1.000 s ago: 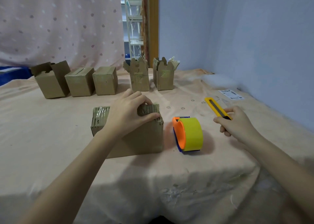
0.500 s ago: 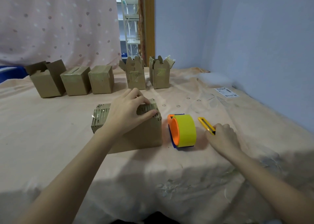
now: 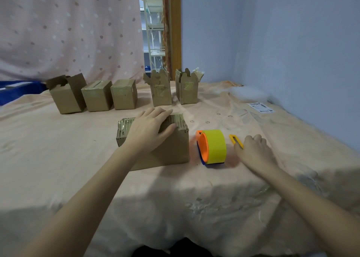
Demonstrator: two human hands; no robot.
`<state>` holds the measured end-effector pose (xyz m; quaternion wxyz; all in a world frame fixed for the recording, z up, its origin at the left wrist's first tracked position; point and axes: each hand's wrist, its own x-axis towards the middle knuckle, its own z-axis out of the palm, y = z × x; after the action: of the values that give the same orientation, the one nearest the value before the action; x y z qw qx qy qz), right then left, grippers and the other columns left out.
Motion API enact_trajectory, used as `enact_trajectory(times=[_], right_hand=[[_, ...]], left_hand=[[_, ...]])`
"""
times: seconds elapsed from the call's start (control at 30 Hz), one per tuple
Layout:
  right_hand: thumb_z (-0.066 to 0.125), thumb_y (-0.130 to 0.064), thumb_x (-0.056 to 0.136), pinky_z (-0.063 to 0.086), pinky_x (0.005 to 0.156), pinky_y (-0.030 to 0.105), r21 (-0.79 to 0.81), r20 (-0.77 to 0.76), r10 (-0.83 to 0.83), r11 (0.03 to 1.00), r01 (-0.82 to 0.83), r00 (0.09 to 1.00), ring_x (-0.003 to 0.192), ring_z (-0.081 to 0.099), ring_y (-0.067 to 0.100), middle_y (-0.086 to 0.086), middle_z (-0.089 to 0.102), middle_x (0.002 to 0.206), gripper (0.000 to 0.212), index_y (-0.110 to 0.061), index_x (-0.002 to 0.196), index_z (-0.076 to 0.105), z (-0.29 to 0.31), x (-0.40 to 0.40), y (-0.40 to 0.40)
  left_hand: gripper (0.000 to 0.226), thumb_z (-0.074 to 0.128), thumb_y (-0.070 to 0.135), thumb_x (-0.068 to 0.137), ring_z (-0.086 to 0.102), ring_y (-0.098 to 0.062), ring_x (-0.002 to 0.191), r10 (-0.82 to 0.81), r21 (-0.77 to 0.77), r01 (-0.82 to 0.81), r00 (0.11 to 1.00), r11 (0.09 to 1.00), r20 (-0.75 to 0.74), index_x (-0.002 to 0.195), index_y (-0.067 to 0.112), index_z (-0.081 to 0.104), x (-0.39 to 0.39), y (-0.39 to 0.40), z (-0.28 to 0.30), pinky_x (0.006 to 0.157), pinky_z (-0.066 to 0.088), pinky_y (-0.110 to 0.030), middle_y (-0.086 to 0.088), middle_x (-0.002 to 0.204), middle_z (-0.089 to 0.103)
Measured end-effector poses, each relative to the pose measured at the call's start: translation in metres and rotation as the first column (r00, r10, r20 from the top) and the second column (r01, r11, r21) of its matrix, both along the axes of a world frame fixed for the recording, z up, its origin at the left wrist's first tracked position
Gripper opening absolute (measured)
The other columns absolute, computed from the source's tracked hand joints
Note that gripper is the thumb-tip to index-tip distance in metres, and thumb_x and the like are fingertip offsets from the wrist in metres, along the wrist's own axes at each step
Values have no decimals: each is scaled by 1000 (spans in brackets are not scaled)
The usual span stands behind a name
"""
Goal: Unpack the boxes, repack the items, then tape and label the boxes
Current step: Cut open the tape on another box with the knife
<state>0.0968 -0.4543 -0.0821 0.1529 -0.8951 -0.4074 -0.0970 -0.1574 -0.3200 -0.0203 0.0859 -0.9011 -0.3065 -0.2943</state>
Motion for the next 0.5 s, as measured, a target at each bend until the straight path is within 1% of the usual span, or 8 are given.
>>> enact_trajectory(times=[0.13,0.23,0.3,0.37,0.43,0.5], right_hand=[[41,-29,98,37,86,40,109,41,85,990,-89,996,112,46,36,21,51,118,37,2,112,55,25,-22,8],[38,-22,98,37,86,38,168,61,198,964,-206,978,113,46,33,16,51,120,33,-2,117,55,40,-45,12],[36,-19,98,37,88,37,202,69,268,940,-277,961,115,45,30,13,51,125,34,-5,123,53,49,-59,16],[36,-17,97,37,90,37,248,63,336,907,-341,940,119,44,28,11,50,130,35,-7,126,52,59,-73,21],[38,-18,97,38,92,36,281,55,440,855,-437,896,122,43,26,8,49,134,36,-8,129,51,67,-87,28],[41,-18,97,40,91,34,297,64,550,786,-542,833,122,44,23,5,50,134,36,-11,131,51,72,-101,34]], left_hand=[[82,21,70,78,47,-20,115,72,-34,-73,997,997,-15,136,20,51,-23,6,4,95,35,-34,2,125,56],[89,21,76,72,45,-18,114,131,-67,-132,991,989,-12,136,22,50,-42,10,4,97,33,-32,3,126,54],[90,22,78,69,45,-18,116,169,-90,-168,986,982,6,134,23,51,-54,11,3,98,33,-32,4,125,54],[90,23,80,68,45,-18,119,196,-123,-193,981,973,8,133,24,51,-63,10,2,100,32,-34,4,126,53],[91,26,80,66,43,-17,122,217,-164,-210,976,964,21,132,23,51,-70,9,-1,101,31,-35,5,128,51],[88,36,80,68,43,-20,121,244,-197,-226,967,954,74,130,20,51,-74,7,-3,99,33,-36,1,127,49]])
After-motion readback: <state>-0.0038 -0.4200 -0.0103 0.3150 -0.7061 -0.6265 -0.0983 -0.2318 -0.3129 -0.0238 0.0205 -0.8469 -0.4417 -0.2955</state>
